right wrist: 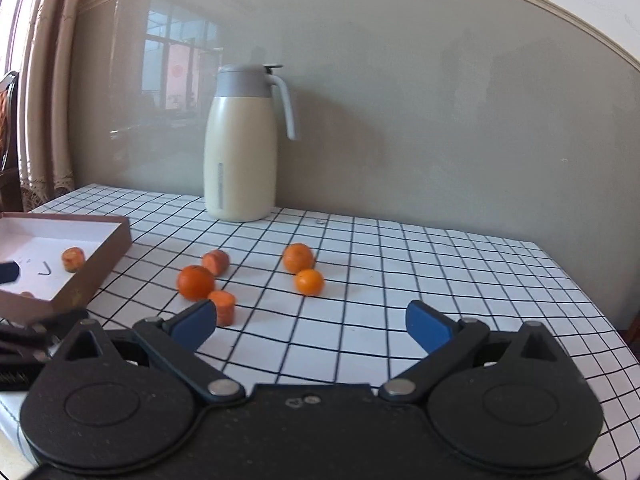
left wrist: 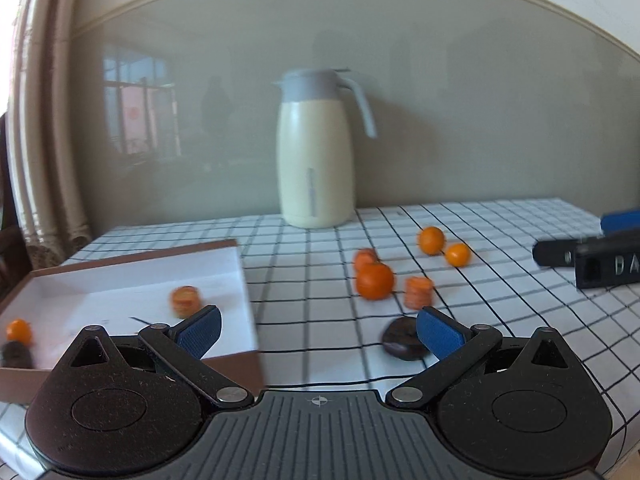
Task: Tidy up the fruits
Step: 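Grasp the dark mangosteen with the left tool while the right tool grasps a kumquat, then carry the mangosteen and kumquat over the white box with both tools, then open both tools to drop the mangosteen and kumquat into the box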
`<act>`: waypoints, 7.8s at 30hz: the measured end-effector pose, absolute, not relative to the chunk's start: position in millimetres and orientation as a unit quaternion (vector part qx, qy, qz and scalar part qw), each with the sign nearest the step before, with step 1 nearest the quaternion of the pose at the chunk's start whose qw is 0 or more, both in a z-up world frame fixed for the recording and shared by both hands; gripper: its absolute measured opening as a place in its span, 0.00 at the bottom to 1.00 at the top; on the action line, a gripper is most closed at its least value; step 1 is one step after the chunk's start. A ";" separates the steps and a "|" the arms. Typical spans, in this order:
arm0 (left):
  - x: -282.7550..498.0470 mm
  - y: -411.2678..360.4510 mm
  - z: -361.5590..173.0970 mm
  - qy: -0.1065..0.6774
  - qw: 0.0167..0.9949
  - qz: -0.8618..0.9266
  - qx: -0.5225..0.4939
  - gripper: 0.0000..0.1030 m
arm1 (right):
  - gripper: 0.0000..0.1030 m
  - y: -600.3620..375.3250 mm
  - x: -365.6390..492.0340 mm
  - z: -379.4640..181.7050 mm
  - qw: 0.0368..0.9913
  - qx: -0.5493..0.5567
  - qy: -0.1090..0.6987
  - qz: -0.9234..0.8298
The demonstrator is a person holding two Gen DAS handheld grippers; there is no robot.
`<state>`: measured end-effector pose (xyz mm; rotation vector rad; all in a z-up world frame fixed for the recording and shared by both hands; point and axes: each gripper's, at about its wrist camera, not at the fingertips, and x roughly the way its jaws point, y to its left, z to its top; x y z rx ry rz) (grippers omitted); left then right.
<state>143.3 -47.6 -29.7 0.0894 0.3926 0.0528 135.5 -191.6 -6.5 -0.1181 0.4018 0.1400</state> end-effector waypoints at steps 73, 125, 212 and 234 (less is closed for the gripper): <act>181.0 -71.9 -24.4 0.247 0.969 0.001 0.022 0.43 | 0.24 -192.0 169.0 -23.4 0.964 -0.043 0.252 0.076; 63.5 117.5 3.0 0.184 0.968 0.167 -0.021 0.43 | 0.24 -28.0 102.4 4.9 0.946 -0.089 0.189 0.248; 165.5 237.8 -0.5 0.184 0.952 0.237 -0.061 0.43 | 0.24 78.7 215.3 4.4 0.924 -0.114 0.206 0.300; 190.1 247.9 -3.5 0.197 0.949 0.236 -0.071 0.43 | 0.24 83.8 241.3 0.1 0.922 -0.104 0.226 0.297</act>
